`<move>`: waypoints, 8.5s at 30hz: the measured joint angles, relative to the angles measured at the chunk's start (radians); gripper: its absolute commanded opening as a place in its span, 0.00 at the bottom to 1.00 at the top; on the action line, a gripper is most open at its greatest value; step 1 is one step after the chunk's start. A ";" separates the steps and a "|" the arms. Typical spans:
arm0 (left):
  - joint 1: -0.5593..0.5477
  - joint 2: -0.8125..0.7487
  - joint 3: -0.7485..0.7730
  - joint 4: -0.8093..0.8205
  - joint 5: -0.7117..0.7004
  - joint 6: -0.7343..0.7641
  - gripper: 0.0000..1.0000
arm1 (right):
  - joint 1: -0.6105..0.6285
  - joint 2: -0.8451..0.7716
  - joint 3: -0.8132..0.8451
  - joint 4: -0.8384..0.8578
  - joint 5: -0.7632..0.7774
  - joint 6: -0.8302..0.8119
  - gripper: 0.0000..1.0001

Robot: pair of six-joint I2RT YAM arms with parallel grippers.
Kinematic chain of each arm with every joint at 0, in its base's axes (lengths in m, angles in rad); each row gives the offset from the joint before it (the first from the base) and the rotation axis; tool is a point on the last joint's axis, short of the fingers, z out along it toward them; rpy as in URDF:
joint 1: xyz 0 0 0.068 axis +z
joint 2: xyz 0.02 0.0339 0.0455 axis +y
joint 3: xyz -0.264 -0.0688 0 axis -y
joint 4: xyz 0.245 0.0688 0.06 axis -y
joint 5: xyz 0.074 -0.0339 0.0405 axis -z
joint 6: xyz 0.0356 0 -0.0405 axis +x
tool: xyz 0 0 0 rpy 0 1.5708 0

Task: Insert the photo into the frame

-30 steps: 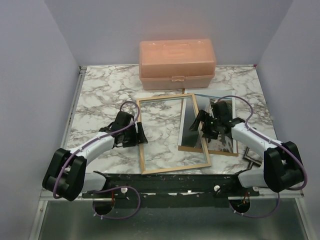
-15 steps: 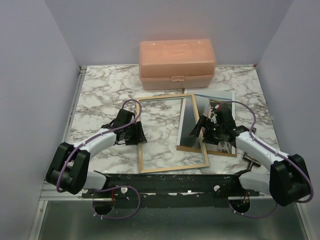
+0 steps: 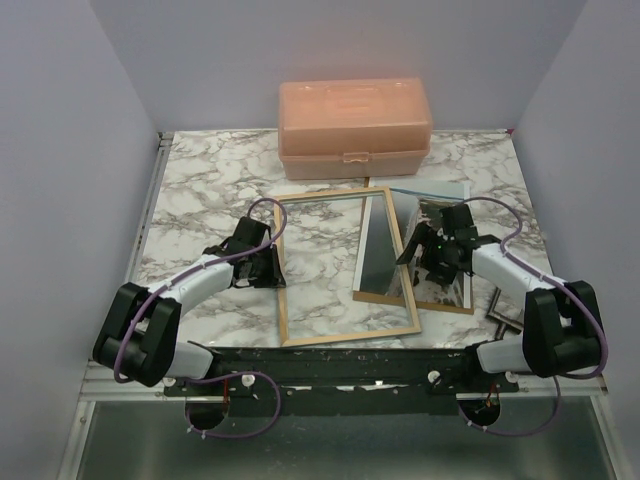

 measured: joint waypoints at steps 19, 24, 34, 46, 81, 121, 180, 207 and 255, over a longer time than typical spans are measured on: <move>-0.134 -0.108 -0.054 0.001 0.010 0.023 0.00 | -0.057 0.035 0.001 0.050 -0.141 -0.078 0.96; -0.134 -0.114 -0.060 -0.004 0.005 0.021 0.00 | -0.059 0.027 -0.003 0.053 -0.167 -0.078 0.95; -0.135 -0.100 -0.064 -0.007 -0.018 0.000 0.00 | -0.060 -0.063 -0.006 0.010 -0.126 -0.078 0.96; -0.135 -0.093 -0.064 -0.007 -0.026 -0.002 0.00 | -0.060 -0.113 -0.006 0.043 -0.190 -0.078 0.95; -0.134 -0.090 -0.064 -0.009 -0.042 -0.005 0.00 | -0.065 -0.119 -0.071 0.267 -0.489 0.054 0.95; -0.132 -0.087 -0.058 -0.021 -0.050 -0.005 0.00 | -0.079 -0.012 -0.072 0.188 -0.271 -0.039 0.94; -0.169 -0.455 0.315 -0.488 -0.237 -0.023 0.00 | -0.065 -0.049 -0.214 0.327 -0.414 0.091 0.82; -0.097 -0.161 0.089 -0.319 -0.184 -0.034 0.75 | -0.065 -0.065 -0.239 0.336 -0.432 0.099 0.68; -0.074 -0.035 0.021 -0.155 -0.083 -0.042 0.74 | 0.036 0.093 -0.359 0.900 -0.612 0.360 0.27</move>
